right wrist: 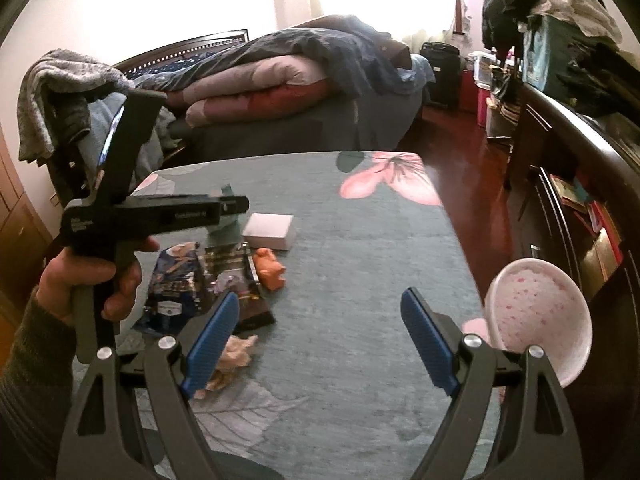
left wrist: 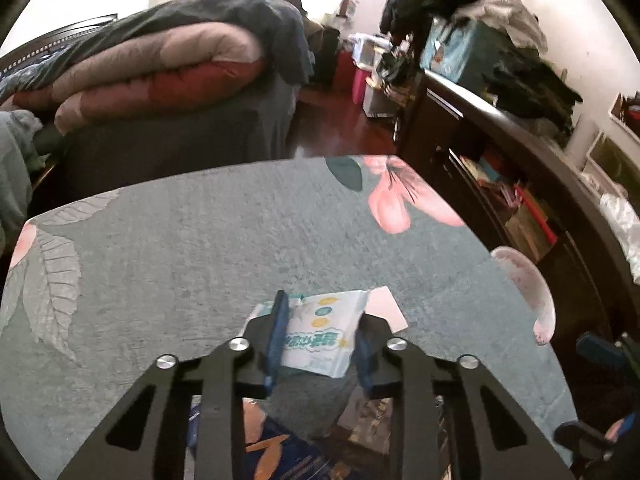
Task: Collect trash
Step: 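Grasp the white wipes pack with the left tool while the right tool grasps the dark snack packet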
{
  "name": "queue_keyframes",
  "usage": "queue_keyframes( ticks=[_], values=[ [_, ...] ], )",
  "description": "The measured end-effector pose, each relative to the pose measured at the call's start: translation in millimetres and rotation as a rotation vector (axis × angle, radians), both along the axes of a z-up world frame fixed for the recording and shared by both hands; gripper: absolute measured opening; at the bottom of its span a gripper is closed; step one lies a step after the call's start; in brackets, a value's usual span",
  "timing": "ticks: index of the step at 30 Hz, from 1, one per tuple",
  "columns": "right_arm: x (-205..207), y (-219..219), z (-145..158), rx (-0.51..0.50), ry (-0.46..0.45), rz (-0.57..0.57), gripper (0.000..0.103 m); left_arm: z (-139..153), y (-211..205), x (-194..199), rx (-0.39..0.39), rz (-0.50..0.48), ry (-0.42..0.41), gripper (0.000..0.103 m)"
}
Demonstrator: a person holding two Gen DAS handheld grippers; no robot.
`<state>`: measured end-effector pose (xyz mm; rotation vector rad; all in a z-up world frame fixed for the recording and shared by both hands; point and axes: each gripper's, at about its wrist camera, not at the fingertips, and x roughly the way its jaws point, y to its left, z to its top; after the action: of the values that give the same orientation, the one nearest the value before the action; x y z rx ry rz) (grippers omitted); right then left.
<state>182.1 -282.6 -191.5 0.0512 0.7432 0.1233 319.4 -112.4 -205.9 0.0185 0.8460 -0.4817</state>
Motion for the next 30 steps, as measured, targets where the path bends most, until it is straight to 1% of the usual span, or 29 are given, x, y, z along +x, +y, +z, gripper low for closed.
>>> queue_keyframes(
  ticks=[4, 6, 7, 10, 13, 18, 20, 22, 23, 25, 26, 30],
  values=[
    [1.9, 10.4, 2.0, -0.002, -0.002, 0.024, 0.084, 5.0, 17.7, -1.8, -0.024, 0.031, -0.017, 0.019],
    [3.6, 15.4, 2.3, -0.005, -0.001, 0.034, 0.084, 9.1, 24.1, -3.4, -0.023, 0.052, -0.034, 0.012],
    [5.0, 17.8, 2.2, -0.007, 0.001, 0.035, 0.084, 11.6, 27.3, -5.1, -0.023, 0.065, -0.045, 0.011],
    [9.7, 24.6, 0.6, -0.014, 0.007, 0.038, 0.084, 19.4, 40.8, -9.4, -0.047, 0.096, -0.069, 0.010],
    [17.5, 32.5, -5.6, -0.026, 0.023, 0.041, 0.084, 27.7, 49.3, -17.3, -0.044, 0.127, -0.112, 0.009],
    [39.3, 49.2, -25.3, -0.012, 0.094, 0.087, 0.084, 36.3, 63.9, -28.1, -0.017, 0.189, -0.153, 0.009],
    [48.9, 58.3, -35.9, -0.005, 0.129, 0.109, 0.084, 36.6, 70.2, -31.9, -0.027, 0.192, -0.154, 0.009],
    [55.5, 65.8, -44.5, -0.006, 0.159, 0.126, 0.082, 36.2, 73.7, -34.1, -0.025, 0.195, -0.157, 0.009],
    [58.5, 68.5, -48.2, -0.005, 0.172, 0.129, 0.080, 35.8, 74.9, -35.3, -0.023, 0.196, -0.158, 0.010],
    [62.9, 72.1, -54.3, -0.003, 0.199, 0.131, 0.070, 35.1, 76.5, -36.5, -0.017, 0.197, -0.159, 0.010],
    [64.0, 73.1, -57.0, -0.003, 0.209, 0.131, 0.063, 35.0, 77.9, -37.0, -0.018, 0.198, -0.159, 0.010],
    [63.0, 73.8, -54.8, 0.007, 0.197, 0.136, 0.060, 34.9, 81.5, -38.0, -0.023, 0.206, -0.159, 0.010]
  ],
)
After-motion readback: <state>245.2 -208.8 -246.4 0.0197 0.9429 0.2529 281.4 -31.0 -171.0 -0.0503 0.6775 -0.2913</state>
